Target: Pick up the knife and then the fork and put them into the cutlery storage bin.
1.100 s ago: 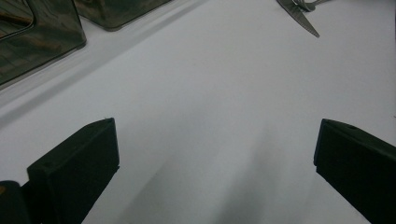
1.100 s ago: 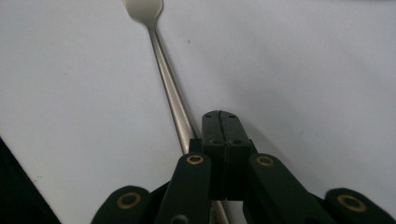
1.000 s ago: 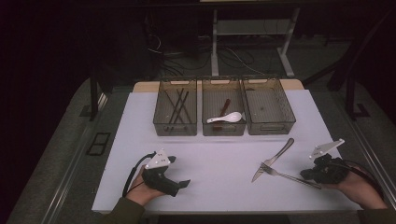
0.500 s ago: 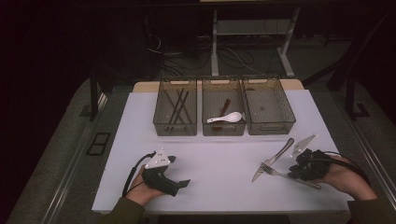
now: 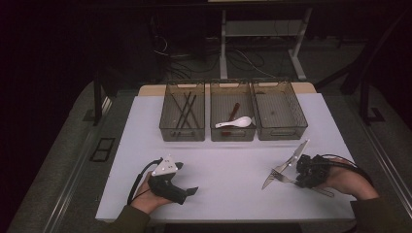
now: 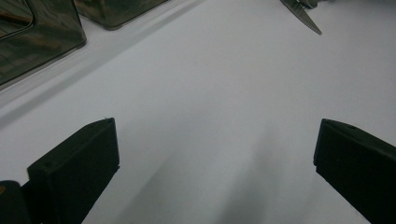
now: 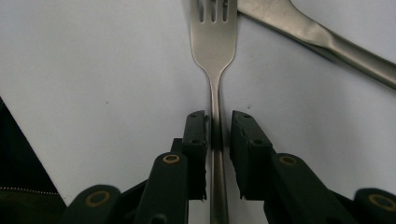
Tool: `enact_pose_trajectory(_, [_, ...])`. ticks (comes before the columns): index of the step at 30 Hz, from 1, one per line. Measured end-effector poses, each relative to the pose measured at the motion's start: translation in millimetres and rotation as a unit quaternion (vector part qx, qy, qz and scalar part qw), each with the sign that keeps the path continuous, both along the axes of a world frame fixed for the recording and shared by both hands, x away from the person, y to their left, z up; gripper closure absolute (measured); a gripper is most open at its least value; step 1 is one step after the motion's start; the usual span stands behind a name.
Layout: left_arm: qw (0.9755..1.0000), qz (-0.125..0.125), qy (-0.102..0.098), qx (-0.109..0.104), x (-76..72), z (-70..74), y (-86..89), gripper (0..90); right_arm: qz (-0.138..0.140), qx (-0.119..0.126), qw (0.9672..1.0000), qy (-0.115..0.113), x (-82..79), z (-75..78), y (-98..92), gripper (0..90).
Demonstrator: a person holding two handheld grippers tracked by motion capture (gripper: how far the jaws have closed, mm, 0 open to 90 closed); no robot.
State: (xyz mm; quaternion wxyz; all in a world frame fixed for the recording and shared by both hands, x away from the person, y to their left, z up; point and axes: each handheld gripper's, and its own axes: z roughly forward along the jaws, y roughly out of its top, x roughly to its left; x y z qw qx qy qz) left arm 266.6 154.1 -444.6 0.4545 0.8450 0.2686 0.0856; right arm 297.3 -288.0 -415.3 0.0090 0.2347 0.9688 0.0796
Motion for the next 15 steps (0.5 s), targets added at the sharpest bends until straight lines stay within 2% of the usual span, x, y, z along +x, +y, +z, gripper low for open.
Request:
enact_pose_trajectory(4, [1.0,0.0,-0.001,0.005,-0.4,-0.3,-0.9,0.0,0.008,-0.009,0.9999,0.005,0.6,-1.8,2.5,76.8])
enact_pose_trajectory(7, [1.0,0.001,-0.002,0.009,-0.4,-0.7,-1.2,0.0,0.02,-0.022,0.9996,0.0,2.4,-3.9,3.5,77.7])
enact_pose_trajectory(15, [0.9999,0.005,-0.002,0.01,-0.4,-0.6,-0.8,0.0,0.022,-0.037,0.9991,0.003,4.5,-4.1,7.5,82.7])
